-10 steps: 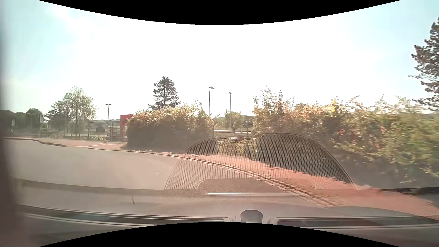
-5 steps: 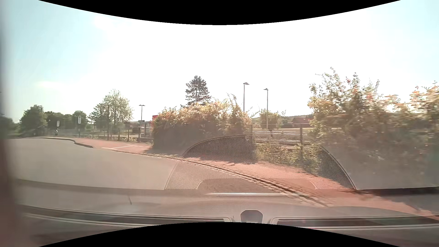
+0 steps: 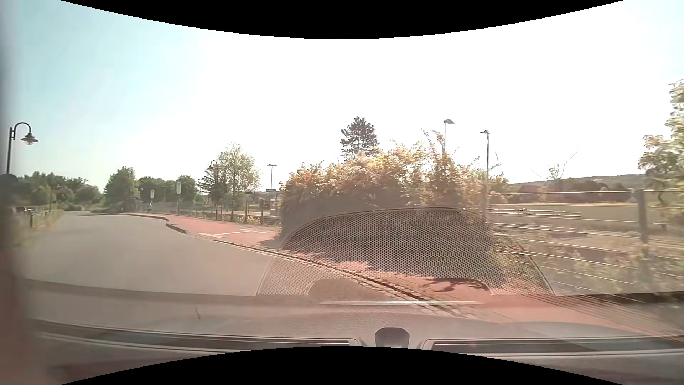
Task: Follow the waypoints while adhering to traffic rules and regulations
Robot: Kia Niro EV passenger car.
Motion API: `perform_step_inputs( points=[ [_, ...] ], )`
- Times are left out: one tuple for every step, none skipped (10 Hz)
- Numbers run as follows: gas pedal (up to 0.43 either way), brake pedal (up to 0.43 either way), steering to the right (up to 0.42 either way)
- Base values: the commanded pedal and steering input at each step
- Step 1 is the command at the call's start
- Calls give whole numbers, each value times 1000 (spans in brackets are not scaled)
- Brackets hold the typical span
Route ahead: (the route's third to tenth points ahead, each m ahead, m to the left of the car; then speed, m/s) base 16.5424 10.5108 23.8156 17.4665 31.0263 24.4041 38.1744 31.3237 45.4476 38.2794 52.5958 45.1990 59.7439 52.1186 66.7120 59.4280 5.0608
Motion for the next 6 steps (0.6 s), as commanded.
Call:
perform_step_inputs(
  points=[
    [87,6,-281],
    [87,6,-281],
    [87,6,-282],
    [87,6,-282],
    [87,6,-284],
    [87,6,-289]
  ],
)
